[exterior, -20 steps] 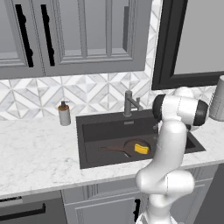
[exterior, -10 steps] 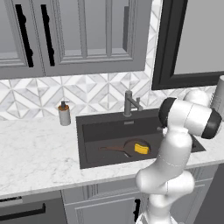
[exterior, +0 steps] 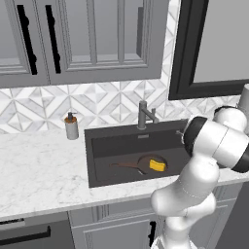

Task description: Pick the pan and sponge and place them into the sink. Then turn on the water.

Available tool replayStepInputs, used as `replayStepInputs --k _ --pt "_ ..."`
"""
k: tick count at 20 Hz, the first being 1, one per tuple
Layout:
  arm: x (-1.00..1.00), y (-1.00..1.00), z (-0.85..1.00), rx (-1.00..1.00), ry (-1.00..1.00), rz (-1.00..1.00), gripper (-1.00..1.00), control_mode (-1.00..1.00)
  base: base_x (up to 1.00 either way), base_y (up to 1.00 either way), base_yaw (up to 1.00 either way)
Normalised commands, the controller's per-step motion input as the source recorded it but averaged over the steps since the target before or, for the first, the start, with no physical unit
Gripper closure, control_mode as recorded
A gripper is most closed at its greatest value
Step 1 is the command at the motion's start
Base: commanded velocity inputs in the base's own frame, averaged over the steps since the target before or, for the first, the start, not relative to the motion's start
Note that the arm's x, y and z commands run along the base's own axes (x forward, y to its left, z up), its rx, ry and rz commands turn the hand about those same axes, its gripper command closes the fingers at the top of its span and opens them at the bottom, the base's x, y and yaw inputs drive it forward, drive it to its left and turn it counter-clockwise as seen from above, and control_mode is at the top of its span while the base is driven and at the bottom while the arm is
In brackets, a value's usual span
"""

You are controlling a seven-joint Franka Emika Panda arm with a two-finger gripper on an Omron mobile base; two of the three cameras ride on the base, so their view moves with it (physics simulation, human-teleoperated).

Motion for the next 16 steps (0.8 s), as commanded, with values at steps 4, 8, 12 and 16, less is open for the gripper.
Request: replayStepInputs --k 4,8,12,16 --pt "0.0 0.06 0.32 0.15 -0.11 -0.02 -1.0 -1.0 0.0 0.0 0.0" --pt "0.0 0.07 0.12 0.12 -0.05 -0.01 -1.0 -1.0 0.0 0.0 0.0" --pt "0.0 0.08 0.0 0.07 0.0 -0.03 -1.0 -1.0 0.0 0.0 0.0" --pt "0.02 0.07 0.0 0.03 0.0 -0.1 -1.0 -1.0 0.0 0.0 0.0"
